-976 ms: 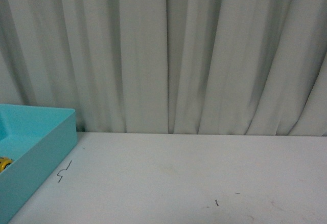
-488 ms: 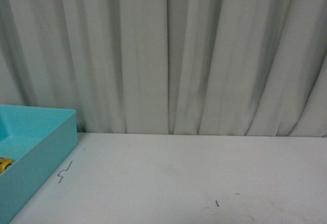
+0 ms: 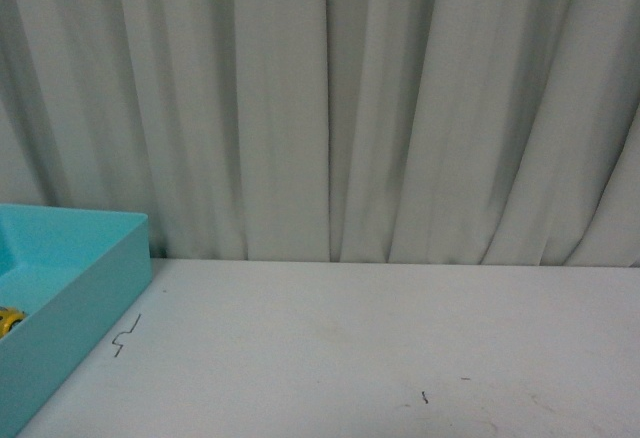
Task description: Wind up and store yellow beetle toy
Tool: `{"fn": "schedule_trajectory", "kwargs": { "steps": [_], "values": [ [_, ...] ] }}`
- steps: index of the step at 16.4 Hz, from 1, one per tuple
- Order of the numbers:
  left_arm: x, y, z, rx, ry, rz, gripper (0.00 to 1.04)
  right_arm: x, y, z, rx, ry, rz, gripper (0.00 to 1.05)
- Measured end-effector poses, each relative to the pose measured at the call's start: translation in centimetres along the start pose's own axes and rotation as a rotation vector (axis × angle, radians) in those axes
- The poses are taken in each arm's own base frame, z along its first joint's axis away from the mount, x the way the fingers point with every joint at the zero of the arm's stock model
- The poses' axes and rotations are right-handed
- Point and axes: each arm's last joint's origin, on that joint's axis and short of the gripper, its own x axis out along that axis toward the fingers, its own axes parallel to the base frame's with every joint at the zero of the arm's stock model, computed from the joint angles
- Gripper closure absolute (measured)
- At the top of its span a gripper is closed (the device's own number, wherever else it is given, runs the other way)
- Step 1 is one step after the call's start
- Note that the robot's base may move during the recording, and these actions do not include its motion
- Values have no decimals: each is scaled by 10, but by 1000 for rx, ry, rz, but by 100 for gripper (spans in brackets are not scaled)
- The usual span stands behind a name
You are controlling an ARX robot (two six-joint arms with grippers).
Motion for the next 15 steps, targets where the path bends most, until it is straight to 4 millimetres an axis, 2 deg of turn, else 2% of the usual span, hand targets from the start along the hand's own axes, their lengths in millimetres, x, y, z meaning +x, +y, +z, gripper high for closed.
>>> {"fn": "schedule_trajectory", "kwargs": {
  "steps": [4,5,6,15],
  "values": [
    [0,0,0,0,0,0,11,0,0,0,0,0,0,7],
    [0,0,0,0,0,0,5,0,0,0,0,1,0,7],
    [0,0,0,0,0,0,7,0,0,0,0,0,0,7],
    [0,0,0,0,0,0,7,0,0,0,0,0,0,7]
  ]
}}
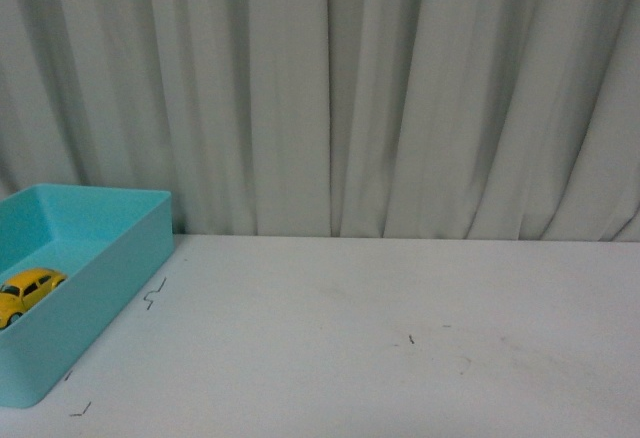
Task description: Wind up and store yellow beetle toy
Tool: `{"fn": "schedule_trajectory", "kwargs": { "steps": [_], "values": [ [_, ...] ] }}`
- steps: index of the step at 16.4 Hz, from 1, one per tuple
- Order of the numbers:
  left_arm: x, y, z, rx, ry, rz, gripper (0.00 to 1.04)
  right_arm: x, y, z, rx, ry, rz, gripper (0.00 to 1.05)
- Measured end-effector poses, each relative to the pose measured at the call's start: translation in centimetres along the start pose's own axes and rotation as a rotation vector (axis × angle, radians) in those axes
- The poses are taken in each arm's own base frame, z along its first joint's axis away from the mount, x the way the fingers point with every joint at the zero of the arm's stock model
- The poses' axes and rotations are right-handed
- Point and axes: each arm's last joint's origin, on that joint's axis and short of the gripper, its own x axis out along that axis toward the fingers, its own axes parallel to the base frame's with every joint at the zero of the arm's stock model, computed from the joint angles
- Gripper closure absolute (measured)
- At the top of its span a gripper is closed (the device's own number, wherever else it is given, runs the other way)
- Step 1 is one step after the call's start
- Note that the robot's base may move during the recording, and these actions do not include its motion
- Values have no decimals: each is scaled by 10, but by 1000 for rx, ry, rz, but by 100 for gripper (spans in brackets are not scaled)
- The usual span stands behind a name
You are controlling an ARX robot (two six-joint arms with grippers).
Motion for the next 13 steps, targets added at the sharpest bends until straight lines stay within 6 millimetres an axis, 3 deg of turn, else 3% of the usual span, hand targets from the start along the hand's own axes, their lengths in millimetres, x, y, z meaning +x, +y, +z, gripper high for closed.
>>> {"fn": "schedule_trajectory", "kwargs": {
  "steps": [13],
  "values": [
    [0,0,0,0,0,0,7,0,0,0,0,0,0,7]
  ]
}}
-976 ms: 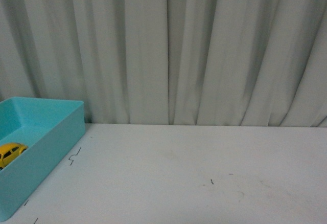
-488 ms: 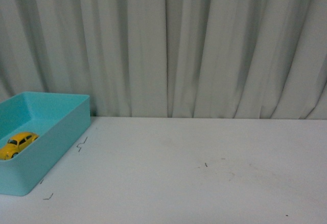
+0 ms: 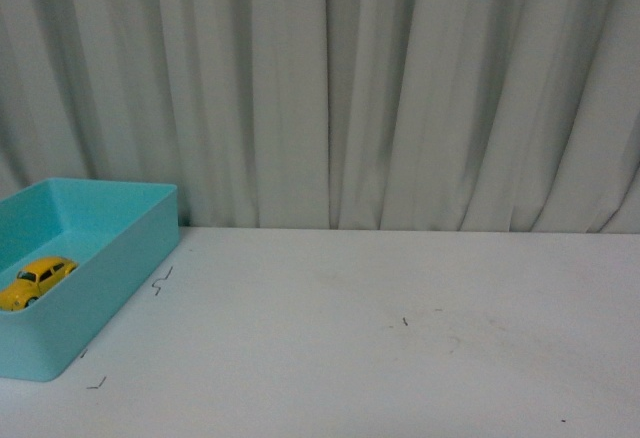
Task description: Wind up and store yellow beetle toy
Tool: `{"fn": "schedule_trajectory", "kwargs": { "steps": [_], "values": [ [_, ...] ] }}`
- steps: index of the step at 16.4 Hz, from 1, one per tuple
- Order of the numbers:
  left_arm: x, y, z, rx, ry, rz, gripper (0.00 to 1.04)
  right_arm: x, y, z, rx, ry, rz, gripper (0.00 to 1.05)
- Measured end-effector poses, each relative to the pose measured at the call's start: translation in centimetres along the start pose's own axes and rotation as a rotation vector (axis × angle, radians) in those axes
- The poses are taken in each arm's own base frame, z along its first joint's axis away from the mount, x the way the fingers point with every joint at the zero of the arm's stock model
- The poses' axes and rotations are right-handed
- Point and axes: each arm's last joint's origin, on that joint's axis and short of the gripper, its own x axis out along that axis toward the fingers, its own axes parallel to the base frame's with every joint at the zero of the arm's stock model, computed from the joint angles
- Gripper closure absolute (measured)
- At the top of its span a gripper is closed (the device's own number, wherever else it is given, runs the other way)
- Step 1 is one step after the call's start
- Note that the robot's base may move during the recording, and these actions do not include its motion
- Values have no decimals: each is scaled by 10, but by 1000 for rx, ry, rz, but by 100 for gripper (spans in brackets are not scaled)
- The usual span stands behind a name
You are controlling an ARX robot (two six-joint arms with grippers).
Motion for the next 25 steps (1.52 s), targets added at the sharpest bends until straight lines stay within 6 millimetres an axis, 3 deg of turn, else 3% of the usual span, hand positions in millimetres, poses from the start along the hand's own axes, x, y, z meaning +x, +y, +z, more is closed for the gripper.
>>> {"fn": "schedule_trajectory", "kwargs": {
  "steps": [25],
  "values": [
    [0,0,0,-2,-1,-1,7,0,0,0,0,-1,0,7]
  ]
}}
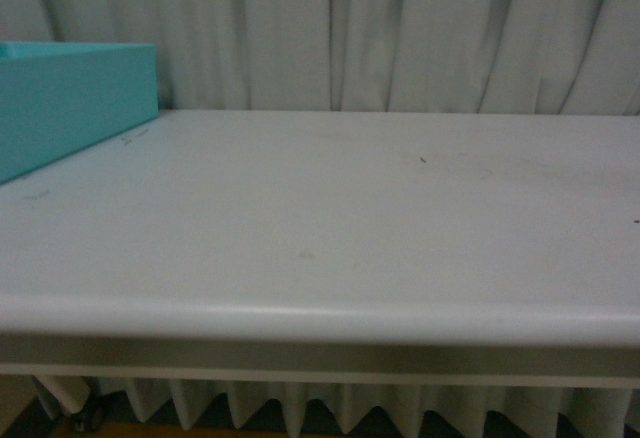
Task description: Wind up and store yellow beetle toy
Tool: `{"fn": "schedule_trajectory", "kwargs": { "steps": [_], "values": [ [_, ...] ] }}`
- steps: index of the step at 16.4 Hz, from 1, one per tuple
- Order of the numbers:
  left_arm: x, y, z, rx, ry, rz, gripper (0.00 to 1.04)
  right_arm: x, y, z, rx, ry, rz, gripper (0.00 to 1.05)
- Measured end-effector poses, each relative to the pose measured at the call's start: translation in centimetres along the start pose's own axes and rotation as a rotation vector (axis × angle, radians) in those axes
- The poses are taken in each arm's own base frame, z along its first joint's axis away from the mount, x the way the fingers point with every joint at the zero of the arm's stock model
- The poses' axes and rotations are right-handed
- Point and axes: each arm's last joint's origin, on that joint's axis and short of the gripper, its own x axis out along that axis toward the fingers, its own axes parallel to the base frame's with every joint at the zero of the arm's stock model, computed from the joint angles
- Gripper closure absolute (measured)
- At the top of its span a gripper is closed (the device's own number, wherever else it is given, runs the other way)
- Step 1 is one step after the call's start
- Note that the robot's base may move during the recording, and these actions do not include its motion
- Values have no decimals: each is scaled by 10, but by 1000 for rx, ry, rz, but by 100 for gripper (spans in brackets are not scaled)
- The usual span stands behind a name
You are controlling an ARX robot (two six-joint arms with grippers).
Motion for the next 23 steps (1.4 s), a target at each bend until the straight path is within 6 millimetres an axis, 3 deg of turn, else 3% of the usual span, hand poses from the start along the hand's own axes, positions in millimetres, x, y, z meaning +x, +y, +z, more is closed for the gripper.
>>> {"fn": "schedule_trajectory", "kwargs": {
  "steps": [23],
  "values": [
    [0,0,0,-1,3,1,7,0,0,0,0,2,0,7]
  ]
}}
